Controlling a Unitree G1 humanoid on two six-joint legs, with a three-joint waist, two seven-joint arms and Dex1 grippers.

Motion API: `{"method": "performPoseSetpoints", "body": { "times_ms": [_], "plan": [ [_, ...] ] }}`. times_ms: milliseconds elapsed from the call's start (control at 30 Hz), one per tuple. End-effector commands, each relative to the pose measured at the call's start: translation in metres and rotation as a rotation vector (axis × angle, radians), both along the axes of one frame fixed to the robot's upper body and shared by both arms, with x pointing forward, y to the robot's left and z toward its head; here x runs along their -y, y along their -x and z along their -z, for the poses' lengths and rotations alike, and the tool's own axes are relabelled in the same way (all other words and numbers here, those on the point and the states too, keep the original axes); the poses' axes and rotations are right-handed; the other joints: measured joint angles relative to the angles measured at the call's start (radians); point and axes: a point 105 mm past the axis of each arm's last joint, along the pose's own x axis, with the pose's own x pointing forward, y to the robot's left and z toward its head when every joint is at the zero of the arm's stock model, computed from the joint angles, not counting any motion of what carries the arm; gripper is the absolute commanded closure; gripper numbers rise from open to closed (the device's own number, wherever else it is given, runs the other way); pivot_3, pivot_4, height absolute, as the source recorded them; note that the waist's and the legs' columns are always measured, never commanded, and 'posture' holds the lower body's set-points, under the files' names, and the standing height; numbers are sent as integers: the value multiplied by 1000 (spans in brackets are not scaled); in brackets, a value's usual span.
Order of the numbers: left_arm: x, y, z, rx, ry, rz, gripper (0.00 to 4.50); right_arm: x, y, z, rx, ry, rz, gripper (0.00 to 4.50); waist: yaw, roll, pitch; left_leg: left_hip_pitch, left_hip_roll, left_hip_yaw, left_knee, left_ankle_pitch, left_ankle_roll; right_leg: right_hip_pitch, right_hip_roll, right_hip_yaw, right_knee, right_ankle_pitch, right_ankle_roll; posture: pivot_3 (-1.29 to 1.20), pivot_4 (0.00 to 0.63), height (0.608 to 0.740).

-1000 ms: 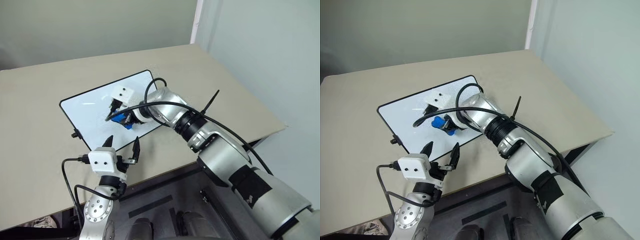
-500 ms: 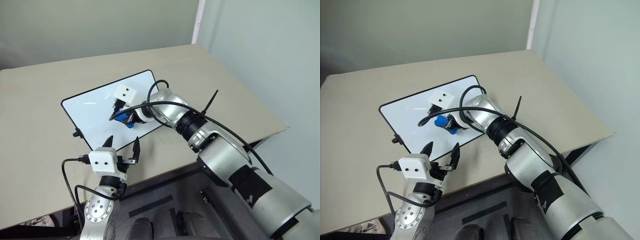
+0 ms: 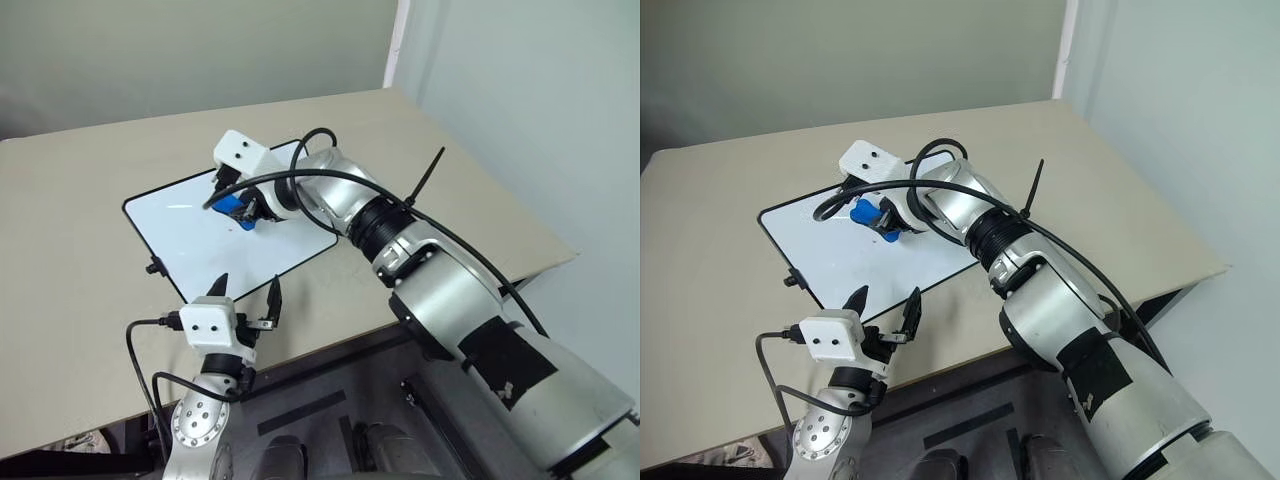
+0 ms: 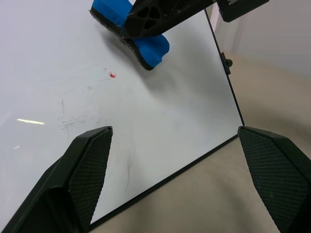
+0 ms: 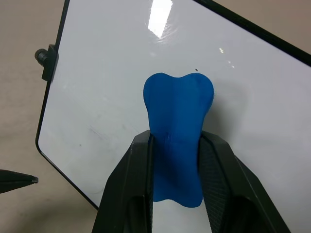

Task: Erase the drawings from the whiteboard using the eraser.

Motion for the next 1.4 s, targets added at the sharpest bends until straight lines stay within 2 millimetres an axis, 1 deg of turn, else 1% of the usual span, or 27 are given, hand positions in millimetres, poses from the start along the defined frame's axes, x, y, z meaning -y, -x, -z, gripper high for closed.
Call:
{"method": "performPoseSetpoints", "body": {
  "times_ms": [33,133,200,333,433,567,667,767,900,933,967,1033,1067,1100,1133,1167,1200,1233,1267,1367,1400],
  "plan": [
    [2,3,-13,54,-9,-4,0,-100,111,-9,2,-112,-398,3180,0,0,0,0,0,0,0,0,0,0,0,0,0,0,0,0,150,727],
    [0,4,-13,52,-9,-5,0,-96,108,-12,-30,-193,-396,3180,0,0,0,0,0,0,0,0,0,0,0,0,0,0,0,0,150,727],
    [-1,5,-13,50,-10,-5,0,-91,101,-8,-75,-221,-357,3180,0,0,0,0,0,0,0,0,0,0,0,0,0,0,0,0,150,727],
    [-2,4,-14,48,-13,1,0,-80,81,-6,-149,-350,-242,3180,2,-1,-1,1,0,0,0,0,0,1,0,0,0,0,0,0,150,727],
    [-3,4,-13,45,-17,7,0,-73,74,-2,-224,-423,-187,3180,7,-2,-1,1,0,0,1,0,0,2,0,0,1,0,0,0,150,727],
    [-4,4,-14,42,-22,18,0,-65,73,14,-344,-408,-163,3180,7,-5,-3,0,0,1,2,0,0,2,0,0,2,1,-1,0,150,727],
    [-5,3,-14,41,-26,26,0,-59,67,20,-403,-422,-119,3180,6,-5,-3,0,0,1,1,0,0,2,0,0,4,1,-1,0,150,727],
    [-5,3,-14,39,-29,32,0,-56,65,24,-402,-414,-102,3180,5,-6,-3,1,0,1,0,0,0,2,0,0,5,1,-1,0,150,727],
    [-5,1,-15,38,-32,39,0,-56,65,23,-390,-422,-104,3180,4,-6,-4,1,0,1,0,0,0,2,0,0,6,1,-1,0,150,727],
    [-5,1,-15,38,-33,40,0,-56,65,23,-390,-423,-106,3180,0,-5,-3,-2,-2,-4,0,1,1,5,-1,-2,5,1,-1,0,150,727],
    [-5,1,-15,38,-33,40,0,-56,65,23,-390,-425,-107,3180,-3,-5,-3,-3,-9,-17,-1,2,2,10,-4,-9,3,0,-2,0,150,727],
    [-6,1,-15,38,-33,41,0,-56,64,23,-381,-417,-96,3180,-12,-2,-1,-5,-22,-47,-4,7,3,20,-17,-36,-1,-3,-7,0,150,727],
    [-6,0,-15,38,-34,41,0,-56,63,24,-377,-413,-85,3180,-11,-3,-2,-3,-32,-66,-9,15,1,21,-28,-57,2,-12,-26,0,150,727],
    [-6,0,-15,38,-34,41,0,-55,62,25,-375,-409,-77,3180,-3,-5,-3,-1,-33,-65,-13,17,-4,16,-33,-64,9,-17,-39,0,150,727],
    [-6,0,-15,38,-34,42,0,-55,60,27,-372,-393,-65,3180,6,-7,-3,-2,-28,-58,-16,14,-13,11,-34,-63,12,-19,-47,0,150,727],
    [-6,0,-15,38,-34,42,0,-55,60,29,-364,-381,-57,3180,12,-6,-3,-5,-26,-53,-17,11,-20,12,-34,-62,14,-18,-45,0,150,727],
    [-6,0,-15,38,-34,41,0,-54,58,31,-357,-366,-42,3180,17,-7,-3,-8,-24,-50,-16,12,-23,10,-34,-62,14,-17,-44,0,150,727],
    [-6,0,-15,38,-35,41,0,-53,56,34,-360,-350,-22,3180,20,-6,-3,-9,-24,-48,-16,12,-25,9,-34,-61,13,-15,-39,0,150,727],
    [-7,0,-15,38,-35,40,0,-52,54,36,-366,-336,-1,3180,21,-6,-3,-10,-23,-47,-16,13,-26,9,-34,-60,10,-11,-30,0,150,727],
    [-7,1,-15,38,-36,41,0,-49,47,43,-344,-289,59,3180,24,-6,-3,-10,-23,-45,-15,13,-26,9,-34,-57,9,-9,-23,0,150,727],
    [-7,1,-15,38,-37,40,0,-48,46,46,-341,-274,71,3180,24,-6,-3,-9,-23,-44,-15,13,-27,10,-34,-56,9,-8,-20,0,0,727]
  ]
}}
